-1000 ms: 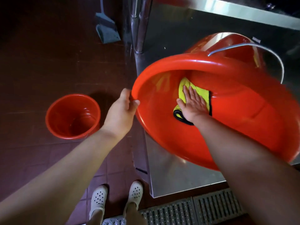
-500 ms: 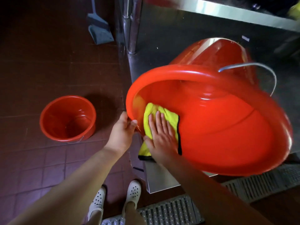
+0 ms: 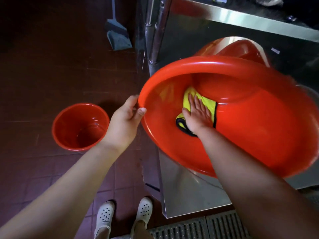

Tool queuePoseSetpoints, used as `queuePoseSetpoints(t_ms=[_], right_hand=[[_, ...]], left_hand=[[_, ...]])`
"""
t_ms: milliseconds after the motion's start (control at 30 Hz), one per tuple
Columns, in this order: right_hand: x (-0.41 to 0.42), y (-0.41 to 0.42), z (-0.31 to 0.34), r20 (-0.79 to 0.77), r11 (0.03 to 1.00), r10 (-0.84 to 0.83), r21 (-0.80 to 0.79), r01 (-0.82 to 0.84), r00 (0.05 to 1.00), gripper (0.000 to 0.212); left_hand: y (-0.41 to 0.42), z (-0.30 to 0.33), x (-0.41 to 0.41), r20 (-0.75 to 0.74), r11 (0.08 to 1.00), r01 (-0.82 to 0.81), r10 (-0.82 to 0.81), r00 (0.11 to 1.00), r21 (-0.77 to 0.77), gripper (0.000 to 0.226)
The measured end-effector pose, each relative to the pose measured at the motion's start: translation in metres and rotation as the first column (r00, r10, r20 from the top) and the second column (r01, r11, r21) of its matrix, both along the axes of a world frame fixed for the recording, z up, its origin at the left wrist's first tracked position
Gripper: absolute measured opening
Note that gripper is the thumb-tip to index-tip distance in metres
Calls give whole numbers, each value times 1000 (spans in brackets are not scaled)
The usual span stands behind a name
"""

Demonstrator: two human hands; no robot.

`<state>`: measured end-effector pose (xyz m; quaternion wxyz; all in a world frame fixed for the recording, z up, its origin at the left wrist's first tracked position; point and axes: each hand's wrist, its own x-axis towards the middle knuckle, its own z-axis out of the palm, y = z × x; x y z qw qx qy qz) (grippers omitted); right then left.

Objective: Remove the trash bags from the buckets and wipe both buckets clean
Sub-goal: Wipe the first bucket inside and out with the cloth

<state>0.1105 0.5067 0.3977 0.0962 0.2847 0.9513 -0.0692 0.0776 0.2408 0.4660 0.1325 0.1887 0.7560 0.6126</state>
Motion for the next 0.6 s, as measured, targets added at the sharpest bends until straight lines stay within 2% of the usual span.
queuePoseSetpoints(t_ms=[67, 100, 167, 233, 267, 367, 467, 533, 600], right_hand=[[-9, 14, -1, 37, 999, -41, 2, 41, 998, 64], [-11, 17, -1, 48, 999, -44, 10, 43, 998, 64], [-13, 19, -1, 51, 999, -42, 13, 41, 998, 63], [-11, 10, 1, 36, 998, -60, -4, 60, 998, 63], [-8, 2, 1, 9, 998, -67, -14, 67, 998, 63], [13, -40, -3, -102, 998, -60, -1, 60, 993, 64], [41, -73, -3, -116, 998, 4, 64, 3, 993, 59], [55, -96, 4, -258, 999, -31, -33, 23, 966, 61], [65, -124, 16, -449, 985, -110, -167, 38, 887, 68]], left_hand=[[3, -2, -2, -10, 1000, -25, 25, 1000, 6, 21], [5, -7, 1, 30, 999, -38, 38, 999, 11, 18], [10, -21, 12, 228, 1000, -21, 16, 974, 21, 15], [15, -36, 28, 446, 995, 43, -78, 892, 87, 18], [16, -41, 35, 488, 991, 63, -111, 866, 115, 22], [18, -51, 46, 417, 987, 97, -144, 897, 131, 29], [22, -49, 52, 270, 987, 148, -161, 949, 67, 40], [27, -47, 51, 180, 991, 136, -136, 974, 15, 43], [29, -44, 46, 145, 994, 112, -111, 983, 1, 40]])
